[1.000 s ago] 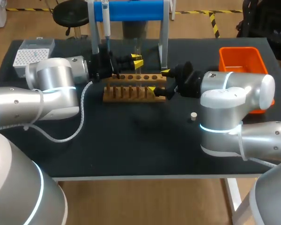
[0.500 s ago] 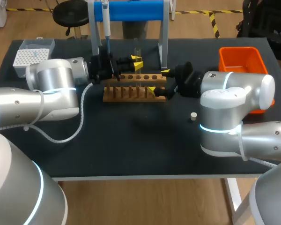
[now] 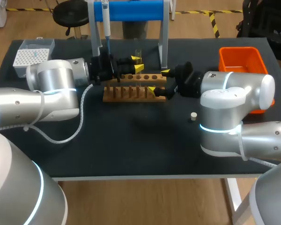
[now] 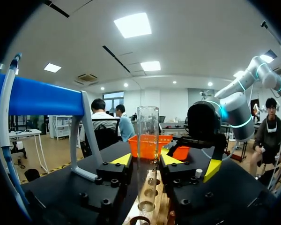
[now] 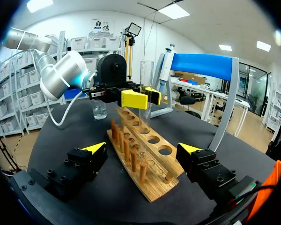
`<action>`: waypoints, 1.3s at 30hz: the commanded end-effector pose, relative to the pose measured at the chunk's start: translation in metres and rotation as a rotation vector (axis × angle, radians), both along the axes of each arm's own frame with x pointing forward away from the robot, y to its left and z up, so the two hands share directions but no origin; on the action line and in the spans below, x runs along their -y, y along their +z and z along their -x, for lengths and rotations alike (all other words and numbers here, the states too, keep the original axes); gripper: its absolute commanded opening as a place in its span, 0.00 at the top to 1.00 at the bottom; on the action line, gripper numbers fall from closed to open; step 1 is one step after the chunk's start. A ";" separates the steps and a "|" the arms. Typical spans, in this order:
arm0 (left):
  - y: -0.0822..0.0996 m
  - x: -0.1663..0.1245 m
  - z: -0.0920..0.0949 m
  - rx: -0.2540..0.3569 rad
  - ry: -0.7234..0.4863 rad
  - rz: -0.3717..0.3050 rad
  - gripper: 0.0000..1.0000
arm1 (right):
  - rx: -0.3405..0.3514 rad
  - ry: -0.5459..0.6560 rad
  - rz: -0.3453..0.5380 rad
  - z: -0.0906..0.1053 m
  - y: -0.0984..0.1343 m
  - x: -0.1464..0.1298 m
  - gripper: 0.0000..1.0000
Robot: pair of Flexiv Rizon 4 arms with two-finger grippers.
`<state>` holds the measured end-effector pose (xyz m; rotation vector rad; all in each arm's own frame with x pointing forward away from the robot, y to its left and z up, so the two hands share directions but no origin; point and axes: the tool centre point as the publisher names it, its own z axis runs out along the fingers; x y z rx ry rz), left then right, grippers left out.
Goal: Invert the test tube, pick up the pipette, mount the tip to pipette, aspirate from beaker and dispense into the tube, eject the tip, return the pipette, and cap with the stopper.
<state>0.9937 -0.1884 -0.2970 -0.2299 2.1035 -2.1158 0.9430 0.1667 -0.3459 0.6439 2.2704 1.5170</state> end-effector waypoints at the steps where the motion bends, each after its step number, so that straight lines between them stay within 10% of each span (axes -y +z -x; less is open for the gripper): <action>1: 0.007 -0.004 0.003 -0.004 0.000 -0.014 0.00 | 0.002 -0.003 -0.001 0.001 0.000 0.000 0.00; 20: 0.055 -0.103 0.067 -0.083 0.159 -0.242 0.00 | 0.002 -0.003 -0.001 0.001 0.000 0.000 0.00; 31: 0.072 -0.194 0.121 -0.096 0.401 -0.275 0.00 | 0.002 -0.003 -0.001 0.001 0.000 0.000 0.00; 39: 0.072 -0.194 0.121 -0.096 0.401 -0.275 0.00 | 0.002 -0.003 -0.001 0.001 0.000 0.000 0.00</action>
